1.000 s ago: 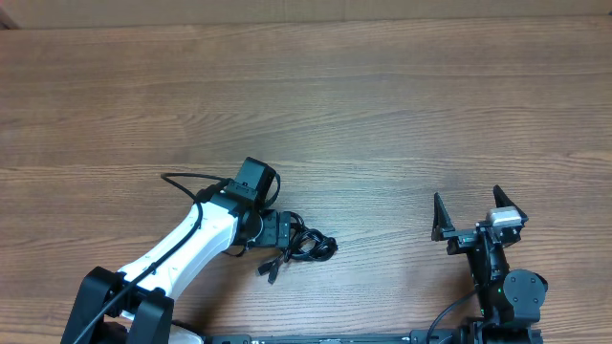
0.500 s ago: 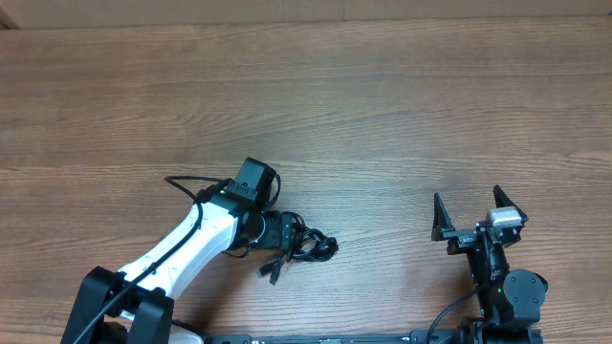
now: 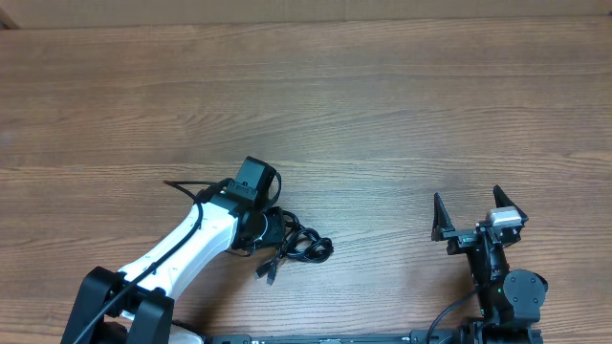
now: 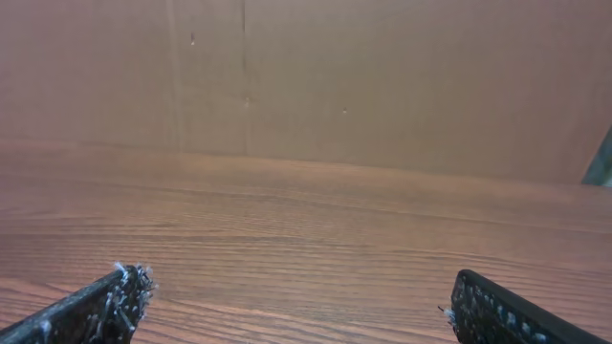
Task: Untangle cables
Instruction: 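Lower the left gripper onto the cable bundle and close on it, then lift the grasped cable bundle upward with the left gripper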
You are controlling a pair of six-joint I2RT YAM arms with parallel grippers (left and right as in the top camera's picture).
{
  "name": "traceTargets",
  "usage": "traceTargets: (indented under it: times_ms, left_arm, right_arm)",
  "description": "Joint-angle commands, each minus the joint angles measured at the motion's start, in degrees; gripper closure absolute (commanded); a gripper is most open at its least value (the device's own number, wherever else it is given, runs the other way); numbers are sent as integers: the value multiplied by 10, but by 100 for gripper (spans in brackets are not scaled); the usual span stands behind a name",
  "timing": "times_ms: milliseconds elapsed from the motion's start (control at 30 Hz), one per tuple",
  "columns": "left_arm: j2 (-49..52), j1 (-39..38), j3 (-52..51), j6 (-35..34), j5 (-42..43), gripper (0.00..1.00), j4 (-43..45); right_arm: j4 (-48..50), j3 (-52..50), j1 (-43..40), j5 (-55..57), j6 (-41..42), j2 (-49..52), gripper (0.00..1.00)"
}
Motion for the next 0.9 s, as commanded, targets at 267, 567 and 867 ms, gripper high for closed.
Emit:
traceTargets:
  times_ms: [267,567,867]
  left_arm:
    - [3,-2,-7,-33,-47,47,1]
    - [3,-2,-17,-41,-46,55,15]
    - [3,-2,-17,-48,-47,96,54]
  right_arm:
    - [2,-6,0,5,-3,-1,0]
    - [2,-6,0,5,-3,-1,0]
    - [2,-6,0,5,-3,-1,0]
